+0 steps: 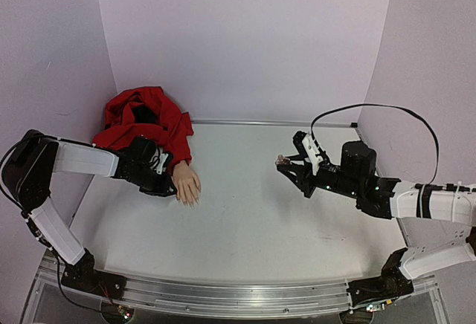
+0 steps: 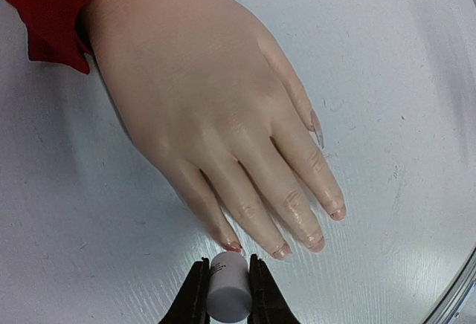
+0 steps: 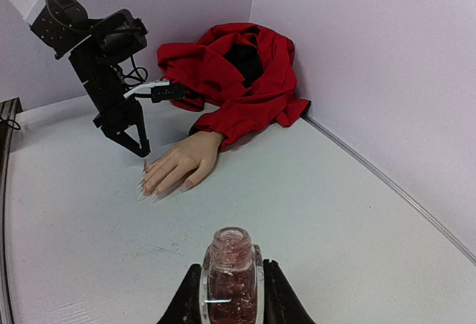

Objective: Paint the nails

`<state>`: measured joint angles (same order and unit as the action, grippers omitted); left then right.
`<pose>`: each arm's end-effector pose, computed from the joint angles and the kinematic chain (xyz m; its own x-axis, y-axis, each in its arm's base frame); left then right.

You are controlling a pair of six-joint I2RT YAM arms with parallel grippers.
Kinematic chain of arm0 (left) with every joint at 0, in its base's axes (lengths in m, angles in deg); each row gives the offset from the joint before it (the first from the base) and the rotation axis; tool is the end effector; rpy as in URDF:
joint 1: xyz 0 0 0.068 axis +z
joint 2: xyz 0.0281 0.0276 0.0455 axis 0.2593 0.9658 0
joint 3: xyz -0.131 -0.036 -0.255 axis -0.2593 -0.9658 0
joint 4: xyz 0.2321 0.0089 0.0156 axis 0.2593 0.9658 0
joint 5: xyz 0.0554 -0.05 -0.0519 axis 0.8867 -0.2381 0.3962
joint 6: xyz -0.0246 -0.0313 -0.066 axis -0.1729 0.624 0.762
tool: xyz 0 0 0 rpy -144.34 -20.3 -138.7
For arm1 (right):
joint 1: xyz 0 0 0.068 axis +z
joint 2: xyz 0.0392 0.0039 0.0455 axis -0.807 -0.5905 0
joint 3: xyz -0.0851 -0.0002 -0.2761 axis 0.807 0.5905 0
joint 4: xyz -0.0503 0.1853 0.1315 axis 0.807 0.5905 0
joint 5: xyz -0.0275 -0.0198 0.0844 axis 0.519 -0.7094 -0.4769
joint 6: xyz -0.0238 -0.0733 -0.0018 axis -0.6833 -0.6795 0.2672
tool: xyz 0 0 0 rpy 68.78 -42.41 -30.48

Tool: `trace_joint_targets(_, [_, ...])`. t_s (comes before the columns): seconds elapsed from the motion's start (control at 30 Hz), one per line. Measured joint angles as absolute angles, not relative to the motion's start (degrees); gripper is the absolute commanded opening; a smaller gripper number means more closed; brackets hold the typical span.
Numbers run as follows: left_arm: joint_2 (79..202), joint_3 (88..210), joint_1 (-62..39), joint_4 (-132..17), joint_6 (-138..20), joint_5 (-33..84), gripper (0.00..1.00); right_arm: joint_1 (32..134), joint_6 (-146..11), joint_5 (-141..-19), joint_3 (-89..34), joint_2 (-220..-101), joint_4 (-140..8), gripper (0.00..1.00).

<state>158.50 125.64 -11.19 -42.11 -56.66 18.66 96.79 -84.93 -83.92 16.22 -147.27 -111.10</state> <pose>0.2654 -0.1499 0.1708 -0.8639 0.1750 -0.4723 0.3621 0.8675 -0.3409 0.1802 0.1861 0.3196 0.2670 -0.0033 -0.9637 -0.7768 0.5910 -0.2173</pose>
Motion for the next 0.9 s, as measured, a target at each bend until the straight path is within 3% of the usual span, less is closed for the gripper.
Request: trace_joint_targets(0.9, [158.09, 124.70, -11.19, -43.40, -55.56, 16.98, 0.00, 96.79, -84.80, -83.92, 16.22, -147.27, -111.10, 0.00])
